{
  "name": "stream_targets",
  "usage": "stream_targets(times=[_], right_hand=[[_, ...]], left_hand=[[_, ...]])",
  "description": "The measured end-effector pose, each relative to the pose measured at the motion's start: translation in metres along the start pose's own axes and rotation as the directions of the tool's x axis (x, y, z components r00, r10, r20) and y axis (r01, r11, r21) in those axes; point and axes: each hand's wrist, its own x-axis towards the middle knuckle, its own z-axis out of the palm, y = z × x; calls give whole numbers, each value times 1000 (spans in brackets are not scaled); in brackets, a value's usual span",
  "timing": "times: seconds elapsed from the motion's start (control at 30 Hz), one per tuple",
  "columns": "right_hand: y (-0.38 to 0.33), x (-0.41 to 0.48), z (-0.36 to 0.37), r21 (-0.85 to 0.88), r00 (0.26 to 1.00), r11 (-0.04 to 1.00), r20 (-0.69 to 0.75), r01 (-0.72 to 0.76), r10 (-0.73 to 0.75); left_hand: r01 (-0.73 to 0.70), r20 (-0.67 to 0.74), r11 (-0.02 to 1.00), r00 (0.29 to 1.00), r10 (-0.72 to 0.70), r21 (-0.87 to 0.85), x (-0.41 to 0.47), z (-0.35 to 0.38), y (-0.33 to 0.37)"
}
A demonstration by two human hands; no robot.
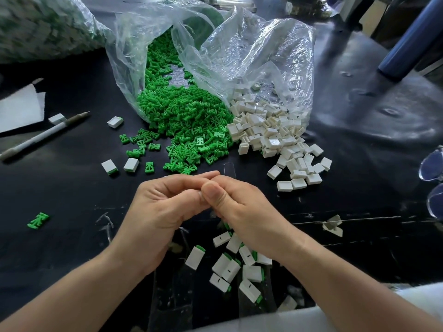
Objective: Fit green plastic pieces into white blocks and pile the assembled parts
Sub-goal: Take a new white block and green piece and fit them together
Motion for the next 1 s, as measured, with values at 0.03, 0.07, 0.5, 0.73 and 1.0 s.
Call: stream_targets(times=[0.03,0.07,0.5,0.73,1.0], right_hand=[[0,0,0,4,1000,1000,3,4,-4],[0,1,0,6,1000,1000,4,11,-11],[11,11,-26,-273,944,962,-313,18,-107],[28,27,-42,-627,852,764,-475,-154,-219],[41,37,-41,-751,889,622,-417,-220,-190]], left_hand=[[-3,8,1000,1000,3,-12,0,0,1],[-9,18,1000,1000,9,-23,-1,0,1],[-49,-2,987,999,50,153,-2,-2,4],[-55,274,937,961,-44,344,-12,4,-1],[-45,266,931,962,-56,361,-9,4,0]])
